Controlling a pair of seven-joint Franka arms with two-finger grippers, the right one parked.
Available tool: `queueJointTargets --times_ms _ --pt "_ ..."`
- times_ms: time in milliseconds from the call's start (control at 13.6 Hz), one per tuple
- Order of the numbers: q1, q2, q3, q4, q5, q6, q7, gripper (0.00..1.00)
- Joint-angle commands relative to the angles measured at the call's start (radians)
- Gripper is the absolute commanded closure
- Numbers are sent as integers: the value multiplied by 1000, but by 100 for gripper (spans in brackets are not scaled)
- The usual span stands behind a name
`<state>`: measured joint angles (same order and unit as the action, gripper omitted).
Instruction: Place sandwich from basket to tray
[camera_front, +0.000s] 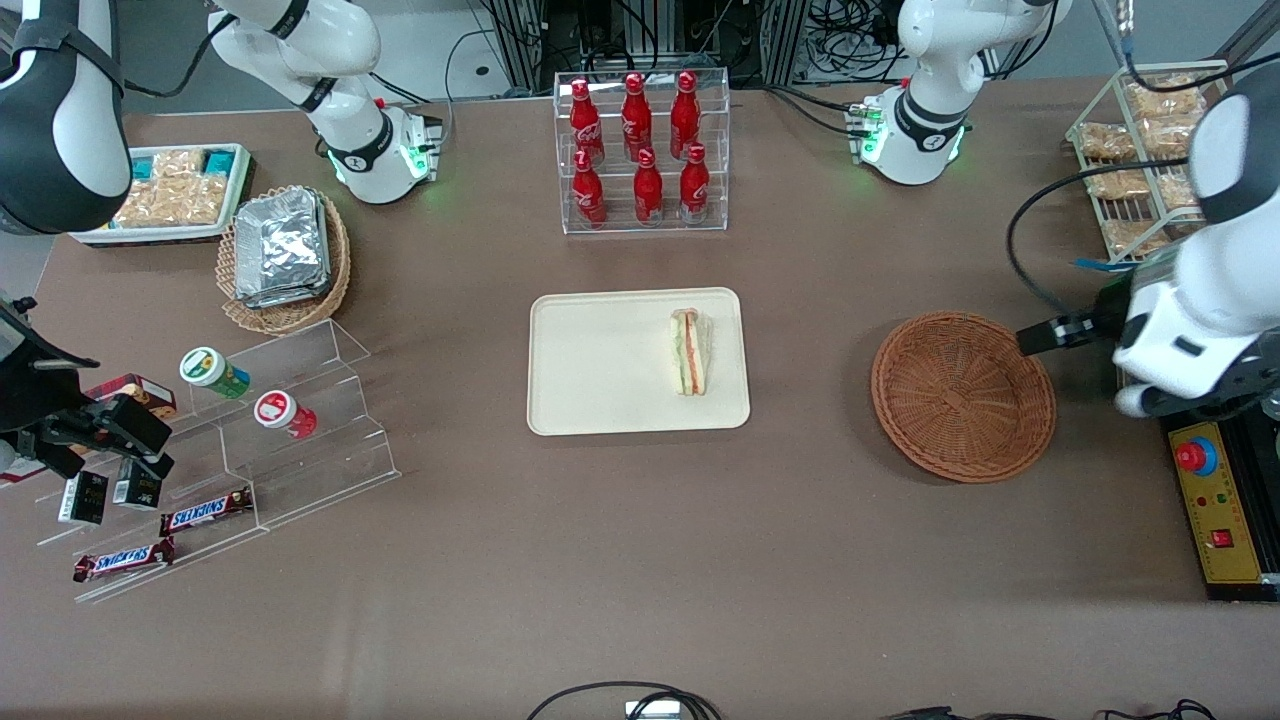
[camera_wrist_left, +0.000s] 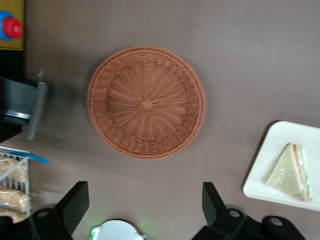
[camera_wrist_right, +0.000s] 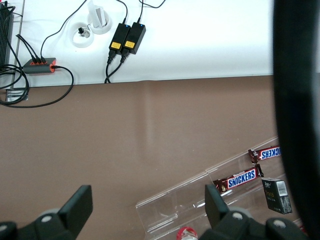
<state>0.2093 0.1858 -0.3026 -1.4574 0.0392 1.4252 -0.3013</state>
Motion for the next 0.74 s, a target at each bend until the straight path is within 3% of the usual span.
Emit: queueJointTargets --times_ms 0,221,662 --pt "-37 -127 118 -99 -41 -3 184 0" --pt "-65 -190 180 -130 -44 -2 388 0" --pt "-142 -249 189 -166 -44 8 396 0"
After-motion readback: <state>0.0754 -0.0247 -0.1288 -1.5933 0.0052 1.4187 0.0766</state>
